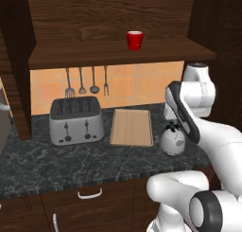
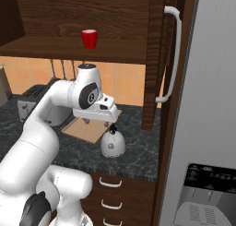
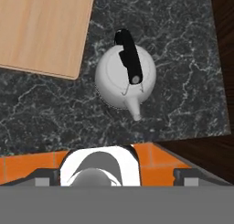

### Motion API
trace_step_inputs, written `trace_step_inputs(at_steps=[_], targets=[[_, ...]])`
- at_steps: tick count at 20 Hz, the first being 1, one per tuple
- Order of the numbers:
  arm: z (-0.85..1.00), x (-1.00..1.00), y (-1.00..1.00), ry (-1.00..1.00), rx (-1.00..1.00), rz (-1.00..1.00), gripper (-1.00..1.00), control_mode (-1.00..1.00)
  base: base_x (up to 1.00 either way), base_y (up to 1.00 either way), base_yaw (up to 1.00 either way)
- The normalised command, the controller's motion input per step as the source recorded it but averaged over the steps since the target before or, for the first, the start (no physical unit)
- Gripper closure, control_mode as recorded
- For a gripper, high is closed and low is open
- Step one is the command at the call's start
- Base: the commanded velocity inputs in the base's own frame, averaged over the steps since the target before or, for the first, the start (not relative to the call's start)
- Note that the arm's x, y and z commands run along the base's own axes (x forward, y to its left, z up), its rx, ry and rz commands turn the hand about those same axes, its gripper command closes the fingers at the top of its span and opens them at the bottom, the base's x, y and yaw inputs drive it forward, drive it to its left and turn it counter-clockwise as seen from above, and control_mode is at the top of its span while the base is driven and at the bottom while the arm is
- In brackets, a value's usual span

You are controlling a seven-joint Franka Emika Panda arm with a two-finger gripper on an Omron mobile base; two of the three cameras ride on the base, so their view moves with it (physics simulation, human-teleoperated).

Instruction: Pick the kettle from the counter and place it on the tray. Then pick the mug from the cabinet and place it on the tray. Then close the cabinet doors.

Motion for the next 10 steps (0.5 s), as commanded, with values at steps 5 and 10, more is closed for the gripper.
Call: trace_step_inputs(at_steps=[5, 10], targets=[[-0.3, 0.33, -0.16, 0.07, 0.0, 0.0, -1.0, -1.0, 0.0, 0.0, 0.0], [-0.27, 0.34, -0.18, 0.07, 0.0, 0.0, -1.0, -1.0, 0.0, 0.0, 0.0]])
